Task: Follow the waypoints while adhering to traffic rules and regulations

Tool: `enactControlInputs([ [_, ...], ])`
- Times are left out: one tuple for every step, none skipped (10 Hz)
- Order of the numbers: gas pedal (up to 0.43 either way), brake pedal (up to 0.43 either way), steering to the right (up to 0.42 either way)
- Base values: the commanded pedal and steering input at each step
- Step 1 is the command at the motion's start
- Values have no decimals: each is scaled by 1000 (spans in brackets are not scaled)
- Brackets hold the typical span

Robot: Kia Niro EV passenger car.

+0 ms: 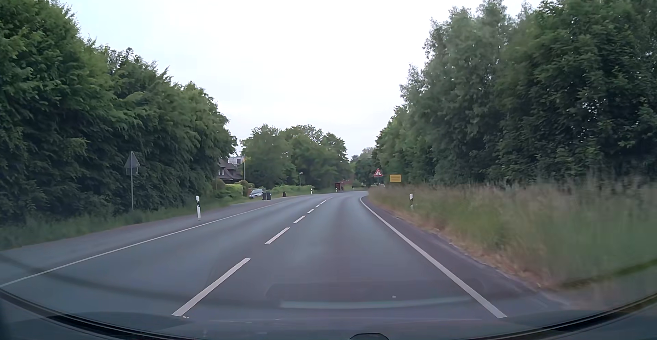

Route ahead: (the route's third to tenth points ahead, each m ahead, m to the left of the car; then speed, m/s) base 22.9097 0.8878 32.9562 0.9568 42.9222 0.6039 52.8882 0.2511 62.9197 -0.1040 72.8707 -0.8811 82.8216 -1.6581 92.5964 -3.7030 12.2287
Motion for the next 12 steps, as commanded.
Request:
enactControlInputs([
  [110,0,-1],
  [110,0,-1],
  [110,0,-1],
  [118,0,-1],
  [118,0,-1],
  [118,0,-1],
  [118,0,-1],
  [118,0,-1],
  [118,0,-1],
  [130,0,0],
  [138,0,1],
  [150,0,3],
])
